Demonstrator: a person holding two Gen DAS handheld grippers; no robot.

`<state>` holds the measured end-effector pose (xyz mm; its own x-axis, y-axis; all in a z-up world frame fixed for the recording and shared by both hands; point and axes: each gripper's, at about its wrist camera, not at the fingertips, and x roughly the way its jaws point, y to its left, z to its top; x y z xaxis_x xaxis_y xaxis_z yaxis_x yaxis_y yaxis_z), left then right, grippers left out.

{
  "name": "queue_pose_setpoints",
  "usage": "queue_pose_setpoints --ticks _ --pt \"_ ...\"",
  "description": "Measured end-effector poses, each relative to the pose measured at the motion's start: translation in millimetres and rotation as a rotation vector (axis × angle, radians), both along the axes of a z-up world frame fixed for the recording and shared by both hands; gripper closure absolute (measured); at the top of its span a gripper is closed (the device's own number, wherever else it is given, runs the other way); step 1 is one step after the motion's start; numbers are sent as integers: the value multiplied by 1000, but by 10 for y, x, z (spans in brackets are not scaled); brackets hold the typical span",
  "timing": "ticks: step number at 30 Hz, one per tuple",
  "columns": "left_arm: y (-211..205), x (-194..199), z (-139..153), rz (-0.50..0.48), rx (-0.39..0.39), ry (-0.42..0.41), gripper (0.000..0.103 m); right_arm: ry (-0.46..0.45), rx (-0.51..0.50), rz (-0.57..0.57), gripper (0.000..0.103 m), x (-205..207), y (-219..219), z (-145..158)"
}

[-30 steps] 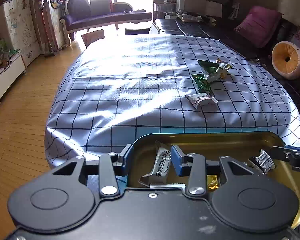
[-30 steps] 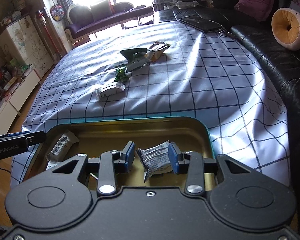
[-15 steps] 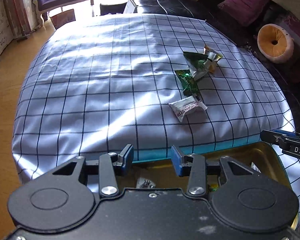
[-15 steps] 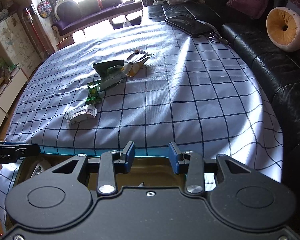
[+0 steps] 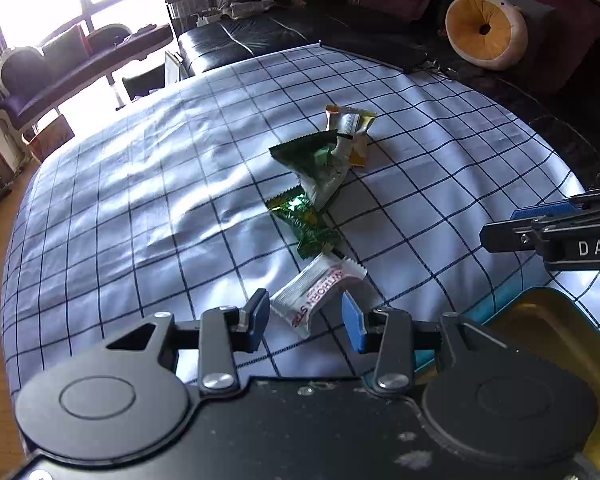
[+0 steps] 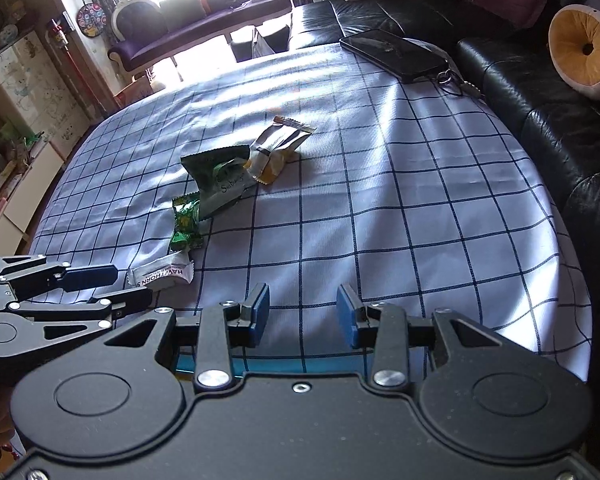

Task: Organize snacks
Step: 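Open the left tool to drop the red packet and move both tools toward the pile, then grasp the white hawthorn-strip packet with the left tool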

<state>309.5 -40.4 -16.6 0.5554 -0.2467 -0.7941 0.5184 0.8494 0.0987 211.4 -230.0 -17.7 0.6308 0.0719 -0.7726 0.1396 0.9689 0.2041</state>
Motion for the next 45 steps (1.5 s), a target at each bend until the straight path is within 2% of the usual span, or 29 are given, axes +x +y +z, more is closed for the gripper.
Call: queue_pose_setpoints --ticks 4,5,12,26,27,29,34,36,45 --pt "-95 132 -74 6 1 26 61 7 -3 8 55 36 6 -19" --pt "-100 153 -91 7 -5 35 64 6 -3 9 55 41 5 -18" --pt "-71 128 -118 27 -27 14 67 10 -8 -2 55 94 -6 -37" --pt "-91 52 -123 -12 -24 -10 66 11 -20 -7 55 107 67 0" --pt "-85 53 -128 -4 -20 -16 70 11 -21 -8 55 111 68 -1" --pt "-71 78 -135 21 -14 -24 80 12 -21 -12 55 121 71 -6" --pt "99 242 -81 127 -100 36 86 17 -26 -16 56 143 99 -22" --pt "187 277 -36 173 -110 35 88 19 -27 -17 55 144 99 -25" --pt "743 408 -27 390 -86 45 88 15 -22 -17 55 206 148 -7"
